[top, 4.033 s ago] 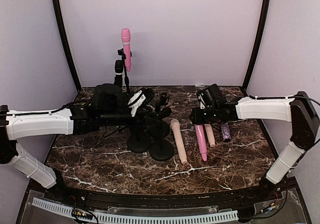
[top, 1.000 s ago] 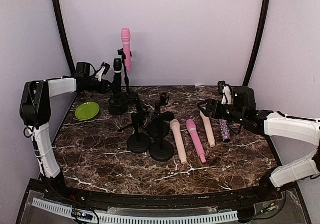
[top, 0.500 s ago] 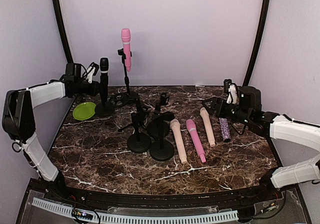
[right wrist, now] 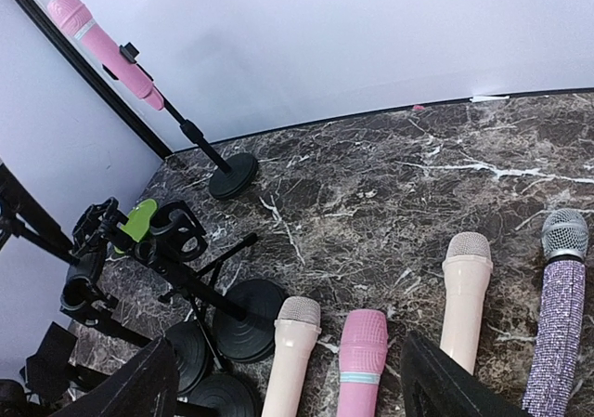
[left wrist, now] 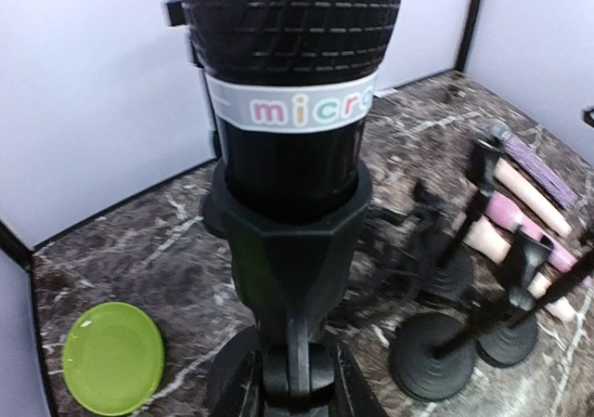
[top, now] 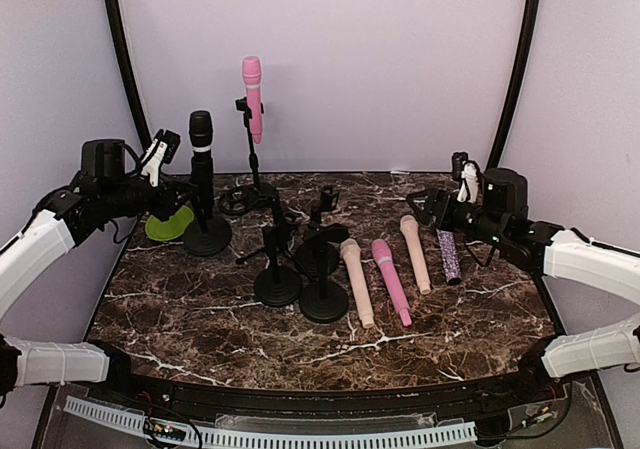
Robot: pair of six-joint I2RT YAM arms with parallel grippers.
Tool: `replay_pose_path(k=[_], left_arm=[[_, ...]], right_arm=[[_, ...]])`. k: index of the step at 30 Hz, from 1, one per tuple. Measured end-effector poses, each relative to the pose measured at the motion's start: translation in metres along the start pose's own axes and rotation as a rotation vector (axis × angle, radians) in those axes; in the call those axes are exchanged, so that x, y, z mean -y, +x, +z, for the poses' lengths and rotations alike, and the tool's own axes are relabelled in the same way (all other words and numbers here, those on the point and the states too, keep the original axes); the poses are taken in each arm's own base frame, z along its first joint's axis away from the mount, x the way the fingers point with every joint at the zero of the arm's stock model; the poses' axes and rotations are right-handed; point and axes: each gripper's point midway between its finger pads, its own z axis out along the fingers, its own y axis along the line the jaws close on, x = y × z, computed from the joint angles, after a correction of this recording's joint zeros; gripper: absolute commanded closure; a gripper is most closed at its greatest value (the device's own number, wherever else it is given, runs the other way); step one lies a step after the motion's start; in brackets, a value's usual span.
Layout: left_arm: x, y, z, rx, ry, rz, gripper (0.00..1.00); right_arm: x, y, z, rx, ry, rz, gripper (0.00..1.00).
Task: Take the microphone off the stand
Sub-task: Place the microphone stand with the microphone at the center of the board.
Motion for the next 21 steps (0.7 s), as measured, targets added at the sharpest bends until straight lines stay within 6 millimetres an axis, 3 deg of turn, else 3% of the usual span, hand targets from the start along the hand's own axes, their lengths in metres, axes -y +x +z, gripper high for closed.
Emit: replay_pose_path(k=[6,13,21], left_arm=[[0.072,0.03,-0.022,-0.063,0.257,-0.012,1.0],[0.146,0.04,-0.045,-0.083,0.535,0.015,1.0],[0.221,0.082,-0.04,-0.175,0.756,0.06,1.0]], right_arm=[[-0.004,-0.01,-0.001,0.016,0.003,-0.001,0.16],[-0.009,-0.024,-0.003,0.038,0.002,-0.002,0.16],[-0.01,-0.025,-0.003,0.041,-0.002,0.001,0.16]])
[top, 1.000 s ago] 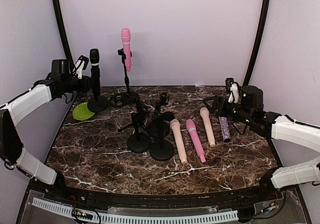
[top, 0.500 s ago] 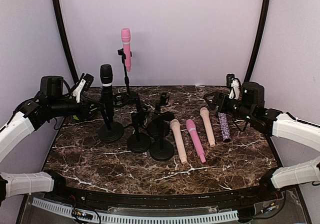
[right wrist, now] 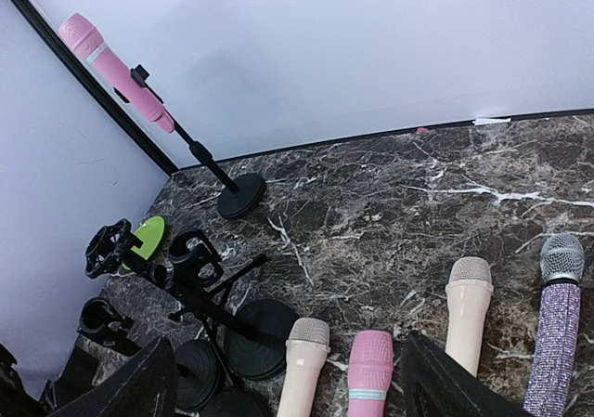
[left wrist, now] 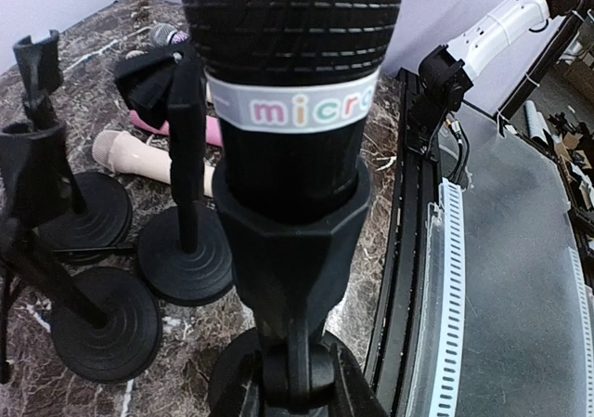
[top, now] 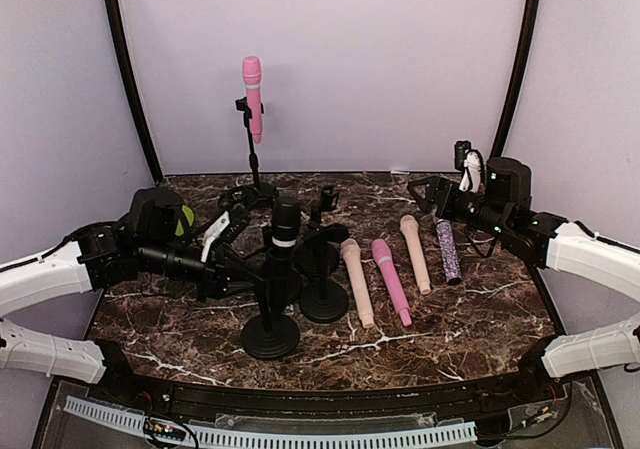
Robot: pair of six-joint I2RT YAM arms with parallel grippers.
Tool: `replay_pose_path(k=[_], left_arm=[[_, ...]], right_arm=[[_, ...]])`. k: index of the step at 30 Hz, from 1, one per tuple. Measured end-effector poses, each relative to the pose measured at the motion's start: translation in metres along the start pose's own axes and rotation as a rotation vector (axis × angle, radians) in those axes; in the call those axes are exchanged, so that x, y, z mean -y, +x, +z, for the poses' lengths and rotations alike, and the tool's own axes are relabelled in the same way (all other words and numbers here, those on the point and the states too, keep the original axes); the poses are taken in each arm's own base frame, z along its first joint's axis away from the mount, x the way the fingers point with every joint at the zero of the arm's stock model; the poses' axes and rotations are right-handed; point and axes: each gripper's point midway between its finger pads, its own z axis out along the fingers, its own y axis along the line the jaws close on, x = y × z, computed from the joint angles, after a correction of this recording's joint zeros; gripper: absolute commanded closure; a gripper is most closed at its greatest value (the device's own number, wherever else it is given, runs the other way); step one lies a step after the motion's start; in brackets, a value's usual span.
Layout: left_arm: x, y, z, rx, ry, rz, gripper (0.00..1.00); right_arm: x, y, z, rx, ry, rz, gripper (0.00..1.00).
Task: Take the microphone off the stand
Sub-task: Place the microphone stand with the microphone at the center of the board.
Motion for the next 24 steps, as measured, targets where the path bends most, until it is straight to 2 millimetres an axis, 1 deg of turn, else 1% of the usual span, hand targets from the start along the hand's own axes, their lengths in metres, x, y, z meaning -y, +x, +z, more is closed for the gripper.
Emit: replay_pose_path(k=[3,5,7,10,19,24], left_arm=[[0.004,0.012,0.018,-0.018,0.02,0.001,1.0],[0.002,0.019,0.03,-0.02,0.017,0.007,1.0],[-0.002,0.026,0.04,-0.019,0.001,0.018,1.0],[-0.015,0.04,0.05,-0.016,-0.053,0.029,1.0],[-0.037,0.036,0.056,0.065,-0.163,0.102,1.0],[-0.041,0.034,0.056,0.084,-0.189,0.127,1.0]], right_arm=[[0.0,0.0,0.0,0.0,-0.001,0.001,0.16],[0.0,0.0,-0.001,0.0,-0.001,0.002,0.16],[0.001,0.002,-0.002,0.001,-0.001,0.005,0.16],[0.002,0.004,-0.005,0.001,0.0,0.007,0.16],[0.001,0.003,-0.007,0.006,-0.003,0.009,0.15],[0.0,0.002,-0.006,0.011,-0.011,0.015,0.15]])
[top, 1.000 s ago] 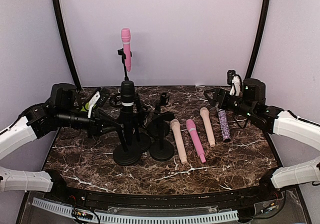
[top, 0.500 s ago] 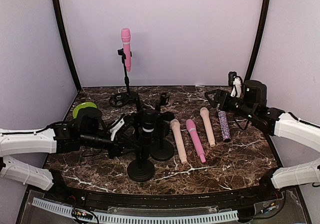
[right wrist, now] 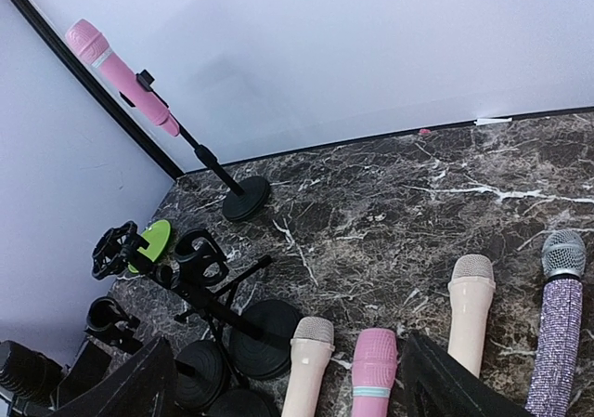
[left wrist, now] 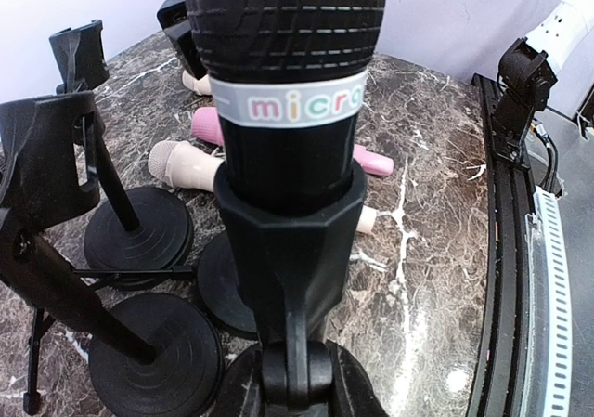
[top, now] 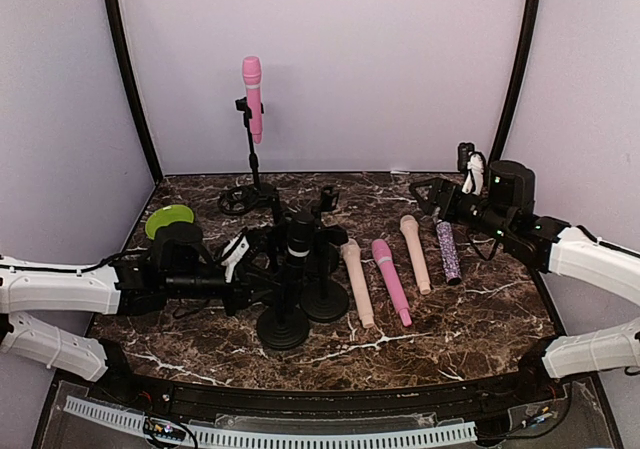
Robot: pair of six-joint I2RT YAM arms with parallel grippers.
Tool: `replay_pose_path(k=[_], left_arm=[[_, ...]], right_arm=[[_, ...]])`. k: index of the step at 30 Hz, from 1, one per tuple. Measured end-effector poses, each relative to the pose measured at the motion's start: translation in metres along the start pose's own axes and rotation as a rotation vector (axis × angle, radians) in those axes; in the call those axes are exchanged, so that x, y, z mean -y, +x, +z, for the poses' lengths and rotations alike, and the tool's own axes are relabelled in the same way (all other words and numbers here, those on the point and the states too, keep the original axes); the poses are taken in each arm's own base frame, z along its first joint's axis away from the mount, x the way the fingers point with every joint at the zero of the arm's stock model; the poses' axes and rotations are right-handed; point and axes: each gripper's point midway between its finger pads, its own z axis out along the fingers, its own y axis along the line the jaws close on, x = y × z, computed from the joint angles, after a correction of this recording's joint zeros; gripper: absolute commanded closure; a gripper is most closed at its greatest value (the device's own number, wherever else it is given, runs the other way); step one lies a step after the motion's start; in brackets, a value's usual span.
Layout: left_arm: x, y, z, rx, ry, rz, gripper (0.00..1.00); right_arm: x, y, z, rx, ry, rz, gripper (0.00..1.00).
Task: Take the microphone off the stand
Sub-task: Place the microphone stand with the microphone at the center of the board.
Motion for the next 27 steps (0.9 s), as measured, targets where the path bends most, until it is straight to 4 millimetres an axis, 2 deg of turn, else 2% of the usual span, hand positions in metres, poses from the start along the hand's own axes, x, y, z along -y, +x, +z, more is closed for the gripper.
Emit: replay_pose_path(k=[5,9,13,16,20,24,27], left_arm=[[0.0,-0.001,0.004,0.001,0.004,0.012,1.0],[0.0,-0.003,0.006,-0.002,0.01,0.021,1.0],[0.001,-0.003,0.006,-0.003,0.013,0.022,1.0],[0.001,-0.002,0.006,-0.008,0.014,0.026,1.0],[0.001,-0.002,0.005,-0.012,0.014,0.027,1.0],[0.002,0.001,0.001,-0.008,0.009,0.027,1.0],[0.002,0.005,-0.004,0.007,0.002,0.032,1.0]], right_arm=[[-0.009,0.004,0.003,-0.02,-0.056,0.003,0.08],[-0.029,0.009,0.003,-0.048,-0.144,-0.011,0.04],[-0.077,0.014,-0.001,-0.081,-0.293,-0.069,0.02],[-0.131,0.012,-0.009,-0.089,-0.45,-0.13,0.02],[-0.182,0.017,-0.016,-0.096,-0.589,-0.186,0.02],[-0.218,0.029,-0.016,-0.127,-0.668,-0.215,0.02],[-0.235,0.038,-0.009,-0.151,-0.666,-0.231,0.04]])
